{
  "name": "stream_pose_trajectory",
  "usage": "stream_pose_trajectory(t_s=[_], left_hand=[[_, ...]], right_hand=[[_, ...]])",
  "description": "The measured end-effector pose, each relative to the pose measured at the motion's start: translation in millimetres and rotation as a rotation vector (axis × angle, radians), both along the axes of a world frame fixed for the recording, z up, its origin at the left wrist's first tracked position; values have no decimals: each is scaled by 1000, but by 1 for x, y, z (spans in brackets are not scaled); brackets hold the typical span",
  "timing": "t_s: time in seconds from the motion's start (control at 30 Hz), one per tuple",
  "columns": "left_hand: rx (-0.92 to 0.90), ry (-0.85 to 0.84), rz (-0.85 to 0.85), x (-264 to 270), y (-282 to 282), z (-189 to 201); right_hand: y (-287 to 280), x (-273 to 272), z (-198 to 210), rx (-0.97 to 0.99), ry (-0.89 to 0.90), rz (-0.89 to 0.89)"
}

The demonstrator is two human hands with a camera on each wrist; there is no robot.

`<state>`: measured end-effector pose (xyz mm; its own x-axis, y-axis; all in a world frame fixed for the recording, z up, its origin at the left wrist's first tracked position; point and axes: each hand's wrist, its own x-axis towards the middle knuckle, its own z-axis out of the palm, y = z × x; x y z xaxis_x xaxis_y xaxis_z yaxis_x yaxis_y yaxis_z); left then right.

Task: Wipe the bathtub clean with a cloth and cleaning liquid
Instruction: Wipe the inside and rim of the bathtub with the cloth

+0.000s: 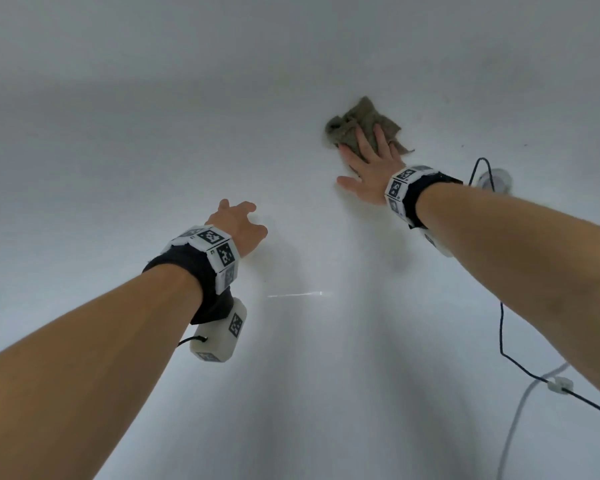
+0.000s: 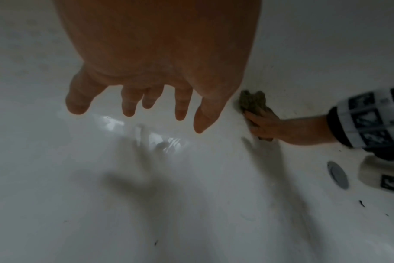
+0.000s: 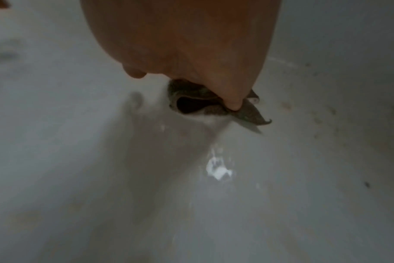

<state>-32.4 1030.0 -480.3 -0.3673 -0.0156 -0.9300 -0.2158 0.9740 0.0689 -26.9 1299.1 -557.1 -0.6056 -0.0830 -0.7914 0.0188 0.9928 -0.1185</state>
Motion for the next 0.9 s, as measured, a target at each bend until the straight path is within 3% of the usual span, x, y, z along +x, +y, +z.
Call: stream_pose_trajectory(t_s=[0.3, 0.4, 0.5, 0.6, 0.73, 0.9], left_hand=[[-23, -27, -16, 10, 6, 4], [-24, -12, -21, 9, 15, 5], [-19, 38, -37, 4, 29, 4], [-13, 75, -38, -2, 44, 1], [-7, 83, -52, -4, 66, -1], [7, 99, -87, -5, 77, -5]], right_hand=[[-40, 158, 19, -170, -255, 437], [-42, 163, 17, -199, -230, 459], [-27, 127, 8, -186, -158, 454], [-15, 67, 0, -125, -89, 348], [18, -3, -3, -46, -31, 81], [90, -15, -3, 56, -42, -321]])
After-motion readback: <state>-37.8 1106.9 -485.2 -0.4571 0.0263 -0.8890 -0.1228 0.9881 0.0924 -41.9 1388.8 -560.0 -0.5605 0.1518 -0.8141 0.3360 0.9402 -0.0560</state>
